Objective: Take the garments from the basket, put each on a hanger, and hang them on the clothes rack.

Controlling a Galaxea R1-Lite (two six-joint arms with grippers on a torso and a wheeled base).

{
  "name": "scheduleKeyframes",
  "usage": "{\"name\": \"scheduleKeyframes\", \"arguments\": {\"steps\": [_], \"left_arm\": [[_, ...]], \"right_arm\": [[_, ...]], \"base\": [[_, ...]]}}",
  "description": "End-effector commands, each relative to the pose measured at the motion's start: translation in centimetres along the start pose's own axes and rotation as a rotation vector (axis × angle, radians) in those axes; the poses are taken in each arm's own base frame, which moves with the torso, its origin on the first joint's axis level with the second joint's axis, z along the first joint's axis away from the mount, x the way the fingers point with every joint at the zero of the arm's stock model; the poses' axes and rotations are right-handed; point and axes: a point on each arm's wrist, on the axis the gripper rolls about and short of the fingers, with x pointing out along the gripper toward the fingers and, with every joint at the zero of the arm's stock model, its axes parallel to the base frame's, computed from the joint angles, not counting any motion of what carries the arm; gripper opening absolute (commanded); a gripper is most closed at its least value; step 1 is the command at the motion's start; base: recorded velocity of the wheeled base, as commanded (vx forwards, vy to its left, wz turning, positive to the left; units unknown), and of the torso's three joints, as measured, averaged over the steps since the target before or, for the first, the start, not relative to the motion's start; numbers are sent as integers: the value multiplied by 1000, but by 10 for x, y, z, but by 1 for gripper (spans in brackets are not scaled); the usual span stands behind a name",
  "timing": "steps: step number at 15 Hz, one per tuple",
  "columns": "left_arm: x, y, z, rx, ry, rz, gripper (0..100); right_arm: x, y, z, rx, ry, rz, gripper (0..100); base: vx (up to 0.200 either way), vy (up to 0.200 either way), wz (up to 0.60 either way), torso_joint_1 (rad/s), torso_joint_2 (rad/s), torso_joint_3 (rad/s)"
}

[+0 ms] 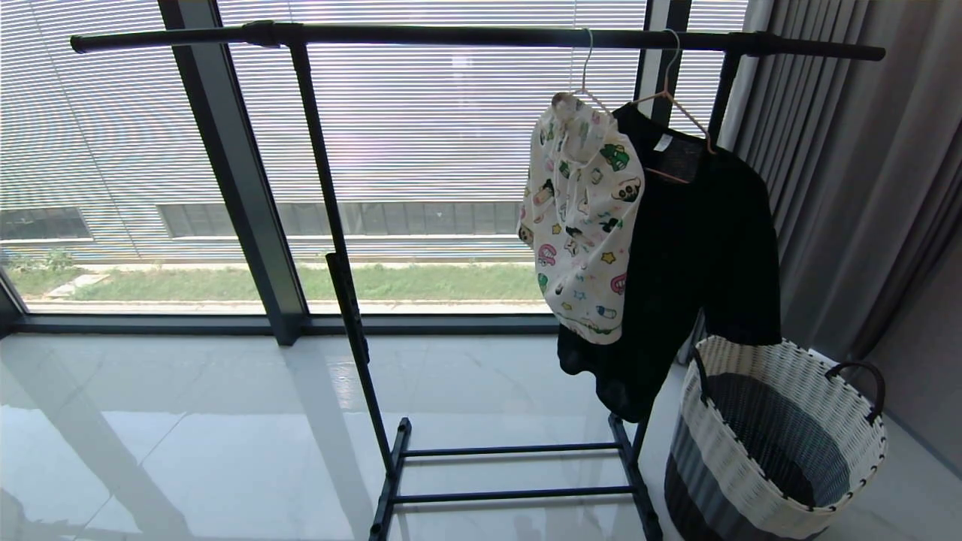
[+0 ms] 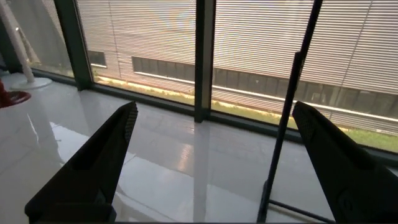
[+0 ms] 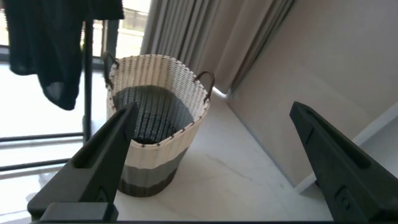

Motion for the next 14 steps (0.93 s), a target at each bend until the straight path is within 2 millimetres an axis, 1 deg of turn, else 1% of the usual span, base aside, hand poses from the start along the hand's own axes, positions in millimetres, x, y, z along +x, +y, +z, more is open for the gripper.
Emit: {"name": "scheduleKeyframes", "arguments": {"steps": [1,2,3,5,7,12,14], "left_arm": [[0,0,-4,-57,37,-2,100],[-1,-1,-12,-38,113,-4,100],[-1,-1,-13,-43,120,-28,100],[-1,-5,-13,-56,123,-209,100],[-3,-8,-17,-50,154,-332,100],[-3,-8,-18,-52,175,-341,100],[-3,-8,-18,-52,175,-341,100]], "right_arm": [[1,1,-1,24,8,29,100],[1,1,-1,64,14,30,100],[1,1,-1,97,17,27,100],[1,1,-2,101,20,36,100],[1,2,-2,106,17,68,100],[1,2,-2,122,17,69,100],[0,2,-3,153,25,70,100]], "base": [[0,0,0,0,0,0],[0,0,0,0,0,0],[0,0,0,0,0,0],[0,0,0,0,0,0],[0,0,0,0,0,0],[0,0,0,0,0,0],[0,0,0,0,0,0]]}}
